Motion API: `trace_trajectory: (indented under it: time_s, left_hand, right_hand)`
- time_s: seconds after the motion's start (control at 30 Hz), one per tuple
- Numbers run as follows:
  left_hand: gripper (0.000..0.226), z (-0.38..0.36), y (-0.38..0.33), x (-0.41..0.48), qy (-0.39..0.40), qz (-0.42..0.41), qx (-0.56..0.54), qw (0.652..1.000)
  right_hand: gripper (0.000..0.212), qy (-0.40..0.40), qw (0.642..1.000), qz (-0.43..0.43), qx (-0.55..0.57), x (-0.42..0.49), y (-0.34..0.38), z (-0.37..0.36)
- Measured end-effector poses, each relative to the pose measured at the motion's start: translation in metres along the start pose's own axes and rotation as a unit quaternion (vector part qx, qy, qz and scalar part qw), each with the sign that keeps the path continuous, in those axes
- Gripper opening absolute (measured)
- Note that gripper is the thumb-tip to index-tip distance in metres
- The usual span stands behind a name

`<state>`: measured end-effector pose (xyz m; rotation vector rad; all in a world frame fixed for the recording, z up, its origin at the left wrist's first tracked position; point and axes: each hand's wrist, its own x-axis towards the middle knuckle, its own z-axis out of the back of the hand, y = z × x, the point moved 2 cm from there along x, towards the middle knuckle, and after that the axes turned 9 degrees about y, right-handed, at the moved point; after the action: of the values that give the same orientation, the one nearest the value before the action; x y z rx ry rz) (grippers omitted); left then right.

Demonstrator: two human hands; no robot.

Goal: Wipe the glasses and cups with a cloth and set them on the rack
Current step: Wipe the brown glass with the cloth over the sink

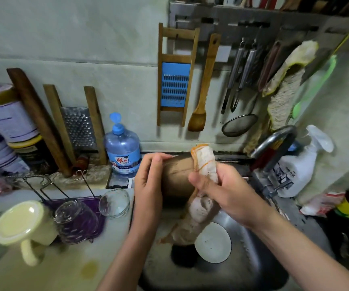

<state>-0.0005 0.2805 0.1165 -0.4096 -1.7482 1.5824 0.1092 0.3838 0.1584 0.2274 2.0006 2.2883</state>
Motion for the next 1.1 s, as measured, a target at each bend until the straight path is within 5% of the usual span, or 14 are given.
trace_trajectory:
  time_s: [0.07,0.17,0.23,0.33,0.47,0.57,0.73,0.8,0.9,0.97,1.07,1.1]
  left_hand:
    - [0.024,0.0,0.008,0.003,-0.011,0.051,-0.058,0.997]
    - [0.02,0.004,0.012,0.009,0.021,0.165,-0.147,0.975]
    - [0.018,0.004,0.011,0.011,0.026,0.206,-0.151,0.967]
    - [0.015,0.004,0.008,0.011,0.042,0.281,-0.178,0.942]
    - [0.053,-0.001,0.008,0.013,0.082,0.295,-0.208,0.929]
    - [0.049,-0.005,0.009,0.013,0.041,0.256,-0.212,0.942]
    - [0.025,-0.007,0.025,0.015,-0.032,0.054,-0.104,0.993]
    - [0.024,-0.009,0.019,0.015,-0.059,0.002,-0.058,0.997]
    - [0.024,-0.007,0.015,0.014,-0.074,-0.039,-0.008,0.996]
    - [0.024,-0.004,0.016,0.012,-0.087,-0.069,0.019,0.994]
    - [0.025,0.001,0.014,0.015,-0.07,-0.039,0.018,0.997]
    - [0.025,0.003,0.012,0.018,-0.053,-0.013,0.022,0.998]
  right_hand:
    - [0.004,0.062,0.996,-0.022,-0.059,-0.003,-0.003,-0.006]
    - [0.015,0.157,0.973,-0.065,-0.156,-0.01,-0.016,-0.008]
    - [0.016,0.209,0.933,-0.018,-0.292,-0.014,-0.02,-0.006]
    - [0.021,0.216,0.829,0.05,-0.513,-0.007,-0.03,0.009]
    - [0.023,0.189,0.805,0.053,-0.56,0.007,-0.047,0.026]
    - [0.032,0.163,0.877,0.102,-0.44,0.008,-0.027,0.016]
    - [0.027,0.147,0.973,-0.03,-0.175,0.015,-0.011,0.012]
    - [0.015,0.098,0.994,-0.041,-0.019,0.018,-0.011,0.011]
    - [0.049,0.01,0.984,-0.08,0.157,0.024,-0.01,0.006]
    - [0.048,0.001,0.981,-0.086,0.173,0.024,-0.011,0.004]
    - [0.006,0.075,0.994,-0.082,0.016,0.016,-0.007,0.0]
    - [0.008,0.099,0.992,-0.075,-0.013,0.014,-0.012,0.0]
